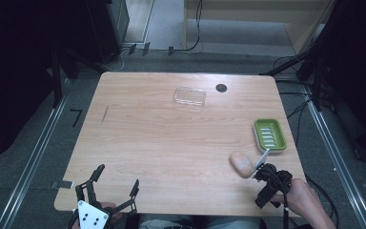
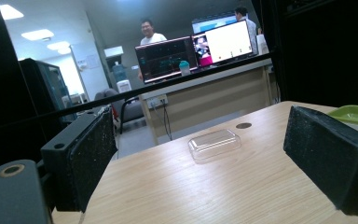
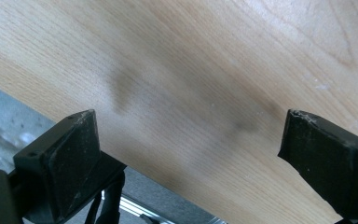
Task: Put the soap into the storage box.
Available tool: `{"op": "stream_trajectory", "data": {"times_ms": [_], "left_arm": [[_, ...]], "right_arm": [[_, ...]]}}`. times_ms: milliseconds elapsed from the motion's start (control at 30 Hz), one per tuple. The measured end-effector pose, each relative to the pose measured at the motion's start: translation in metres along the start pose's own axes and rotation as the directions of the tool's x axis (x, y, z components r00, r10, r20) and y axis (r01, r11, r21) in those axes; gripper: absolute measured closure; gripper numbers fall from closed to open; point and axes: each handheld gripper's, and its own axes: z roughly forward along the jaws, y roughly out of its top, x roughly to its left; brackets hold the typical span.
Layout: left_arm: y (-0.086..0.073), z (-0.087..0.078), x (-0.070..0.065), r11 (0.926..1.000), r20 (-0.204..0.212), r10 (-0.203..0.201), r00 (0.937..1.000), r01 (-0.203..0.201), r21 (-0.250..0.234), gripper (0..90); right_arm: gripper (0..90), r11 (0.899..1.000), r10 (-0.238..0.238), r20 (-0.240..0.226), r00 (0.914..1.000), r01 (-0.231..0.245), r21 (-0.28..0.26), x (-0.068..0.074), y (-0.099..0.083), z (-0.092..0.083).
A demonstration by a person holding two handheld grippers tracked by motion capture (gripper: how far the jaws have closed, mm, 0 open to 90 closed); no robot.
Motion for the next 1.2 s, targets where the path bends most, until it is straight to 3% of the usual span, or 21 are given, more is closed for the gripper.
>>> {"op": "stream_trajectory", "data": {"times_ms": [233,433,500,600,1200], "left_arm": [[0.0,0.002,-0.002,1.0,0.019,0.004,0.9998,-0.004,0.004,9.9],[0.001,0.001,-0.001,1.0,0.003,-0.006,1.0,0.006,0.003,9.9],[0.001,0.001,-0.003,0.9999,0.015,0.009,0.9999,-0.009,0.006,9.9],[0.001,0.002,-0.001,1.0,0.006,-0.006,1.0,0.005,0.006,9.9],[0.0,0.002,-0.001,1.0,0.008,-0.005,1.0,0.005,0.005,9.9]], "right_arm": [[4.8,1.0,-0.01,0.009,0.9999,0.01,0.001,0.002,0.003,0.0],[4.6,1.0,-0.018,0.026,0.9995,0.018,-0.013,0.004,0.008,-0.004],[4.4,1.0,-0.025,0.031,0.9992,0.025,-0.016,0.004,0.013,-0.007],[4.3,0.999,-0.03,0.035,0.9989,0.031,-0.024,0.005,0.018,-0.01],[2.9,0.997,-0.053,0.049,0.9974,0.056,-0.056,0.006,0.048,-0.025]]}}
